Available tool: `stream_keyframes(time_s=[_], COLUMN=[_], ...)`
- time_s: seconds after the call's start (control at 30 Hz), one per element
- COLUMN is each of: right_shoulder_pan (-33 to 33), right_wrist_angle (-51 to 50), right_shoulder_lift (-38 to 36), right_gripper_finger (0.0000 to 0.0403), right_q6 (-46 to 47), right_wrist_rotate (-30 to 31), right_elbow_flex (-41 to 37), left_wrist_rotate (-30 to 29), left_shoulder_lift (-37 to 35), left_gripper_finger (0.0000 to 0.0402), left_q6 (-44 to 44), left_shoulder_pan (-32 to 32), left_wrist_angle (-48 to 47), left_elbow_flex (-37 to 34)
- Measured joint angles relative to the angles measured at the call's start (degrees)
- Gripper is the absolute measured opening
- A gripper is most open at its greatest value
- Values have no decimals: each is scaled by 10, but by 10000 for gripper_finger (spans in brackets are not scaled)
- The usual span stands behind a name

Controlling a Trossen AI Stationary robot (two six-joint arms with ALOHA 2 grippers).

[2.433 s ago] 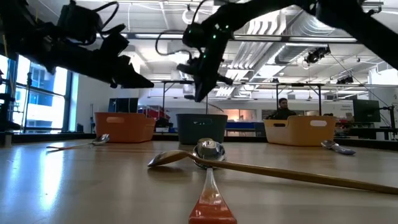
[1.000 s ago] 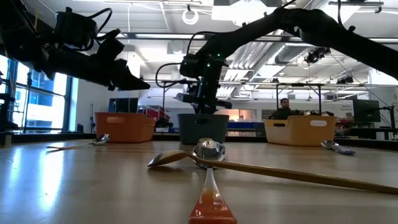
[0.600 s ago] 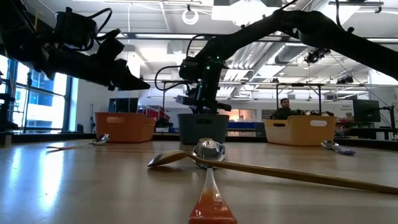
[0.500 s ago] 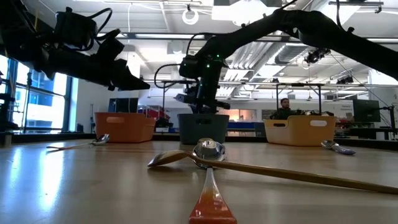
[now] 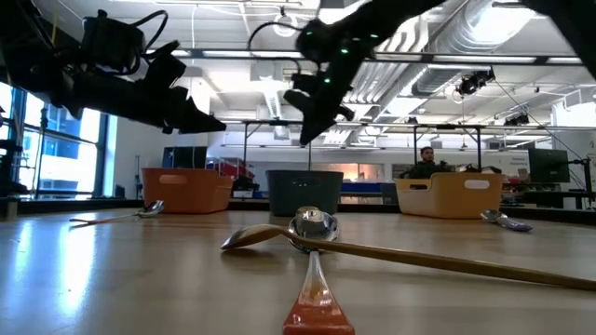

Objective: Sort silverware by color (type)
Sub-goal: Put the orange spoon into the blue bin

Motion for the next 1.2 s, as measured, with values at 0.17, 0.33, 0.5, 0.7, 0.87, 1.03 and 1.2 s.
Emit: stream_keyframes(time_s=[0.17, 0.33, 0.5, 0.7, 0.87, 1.03, 1.2], right_shoulder_pan=[13, 19, 16, 8, -8, -41, -83], right_wrist_angle=[195, 315, 503, 665, 673, 667, 686], right_shoulder_lift=[-135, -248, -336, -408, -448, -450, -450], right_gripper_finger=[0, 0, 0, 0, 0, 0, 0], right_q6=[20, -5, -61, -101, -101, -115, -138], right_wrist_rotate=[-15, -36, -126, -183, -191, -194, -219], right_elbow_flex=[-217, -380, -532, -653, -682, -682, -681], left_wrist_rotate=[31, 138, 136, 135, 108, 105, 138], left_shoulder_lift=[0, 0, 0, 0, 0, 0, 0], left_gripper_finger=[0, 0, 2, 3, 3, 3, 3], left_q6=[-28, -23, -25, -39, -54, -54, -43], left_shoulder_pan=[0, -2, -18, -48, -66, -64, -34], left_wrist_angle=[-15, -166, -355, -480, -562, -619, -615], left_elbow_flex=[19, 81, 162, 236, 284, 318, 322])
